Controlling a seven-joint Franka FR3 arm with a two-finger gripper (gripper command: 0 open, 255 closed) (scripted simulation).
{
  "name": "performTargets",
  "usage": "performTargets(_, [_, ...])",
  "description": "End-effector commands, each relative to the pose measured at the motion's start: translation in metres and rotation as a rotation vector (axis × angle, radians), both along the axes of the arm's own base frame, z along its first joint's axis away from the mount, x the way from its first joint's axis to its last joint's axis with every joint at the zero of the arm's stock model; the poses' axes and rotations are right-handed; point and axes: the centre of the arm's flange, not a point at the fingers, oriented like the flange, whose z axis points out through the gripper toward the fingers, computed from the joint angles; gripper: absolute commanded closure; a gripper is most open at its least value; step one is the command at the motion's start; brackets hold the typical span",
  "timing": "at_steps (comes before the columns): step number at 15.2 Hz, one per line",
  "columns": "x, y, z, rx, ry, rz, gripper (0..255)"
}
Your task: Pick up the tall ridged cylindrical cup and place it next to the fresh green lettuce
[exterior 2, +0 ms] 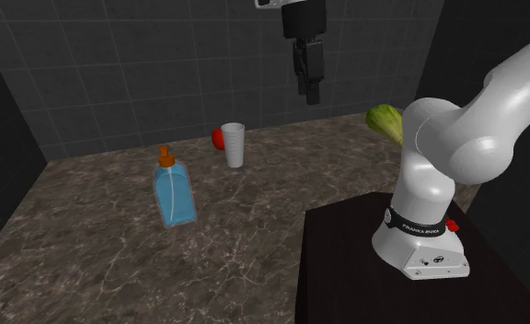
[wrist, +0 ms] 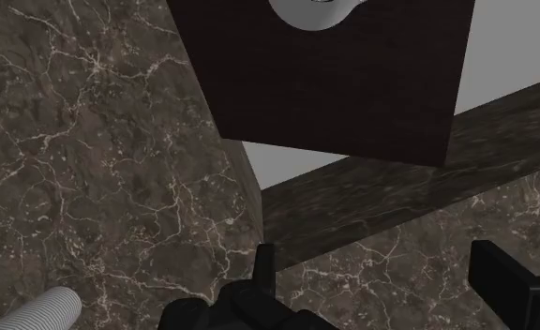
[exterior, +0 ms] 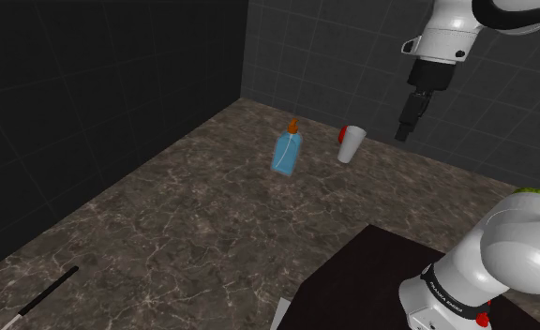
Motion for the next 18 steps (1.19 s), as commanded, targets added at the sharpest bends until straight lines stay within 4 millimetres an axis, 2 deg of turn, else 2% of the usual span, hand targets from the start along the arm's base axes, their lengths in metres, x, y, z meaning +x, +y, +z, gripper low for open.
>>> performTargets(1, [0.000, 0.000, 0.000, 0.000, 0.000, 0.000, 0])
performTargets(18, [0.121, -0.125, -0.114, -0.083, -0.097, -0.136, 0])
